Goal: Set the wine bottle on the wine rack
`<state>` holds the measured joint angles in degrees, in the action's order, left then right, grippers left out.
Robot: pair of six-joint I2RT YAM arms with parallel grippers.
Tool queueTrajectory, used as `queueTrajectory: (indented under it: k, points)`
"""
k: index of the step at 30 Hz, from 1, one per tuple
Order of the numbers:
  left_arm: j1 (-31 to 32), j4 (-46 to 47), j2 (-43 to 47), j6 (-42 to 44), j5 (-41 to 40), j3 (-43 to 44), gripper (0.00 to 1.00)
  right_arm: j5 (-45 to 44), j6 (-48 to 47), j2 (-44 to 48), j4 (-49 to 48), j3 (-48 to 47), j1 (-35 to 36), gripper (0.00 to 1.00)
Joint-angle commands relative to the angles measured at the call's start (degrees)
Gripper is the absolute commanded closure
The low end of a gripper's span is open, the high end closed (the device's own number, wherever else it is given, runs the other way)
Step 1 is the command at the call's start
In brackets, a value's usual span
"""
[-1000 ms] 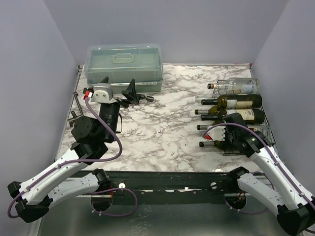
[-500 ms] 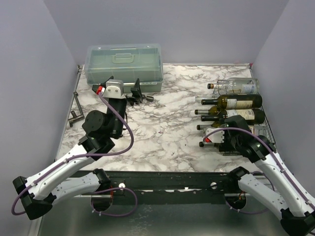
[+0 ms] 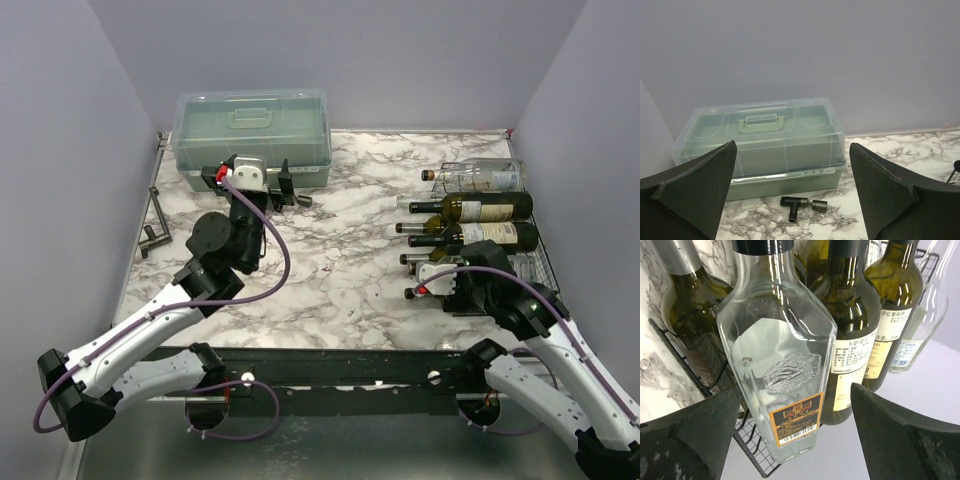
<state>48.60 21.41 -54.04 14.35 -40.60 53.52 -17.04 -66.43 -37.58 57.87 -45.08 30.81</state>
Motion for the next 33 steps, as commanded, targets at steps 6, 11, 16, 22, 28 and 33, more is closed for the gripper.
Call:
queueTrajectory:
  k: [6,11,16,22,28,33]
  points:
    - [-0.52,-0.92,1.02,-1.65,-0.87,0.71,0.04,-2.77,12.82,-1.97,11.88,0.52,0.36,0.07]
    - [-0.52,-1.18,2.0,-2.04,-0.5,0.72,0.05,4.1,12.78,-1.61,16.22,-2.07,0.31,0.06]
    - [-0.52,-1.28,2.68,-2.04,-0.62,0.8,0.05,10.16,12.54,-2.63,17.42,-5.91,0.3,0.03]
    - [-0.48,-1.39,2.58,-2.26,-0.51,0.89,0.05,18.35,10.68,-3.35,19.87,-9.68,0.37,0.03]
    - [-0.6,-1.62,2.45,-2.57,-0.35,1.07,0.05,21.2,14.87,-6.44,6.58,-8.15,0.34,0.07]
    - [-0.61,-1.7,2.6,-2.31,-0.62,1.06,0.05,19.18,18.5,-9.82,-4.06,-7.65,0.29,0.1]
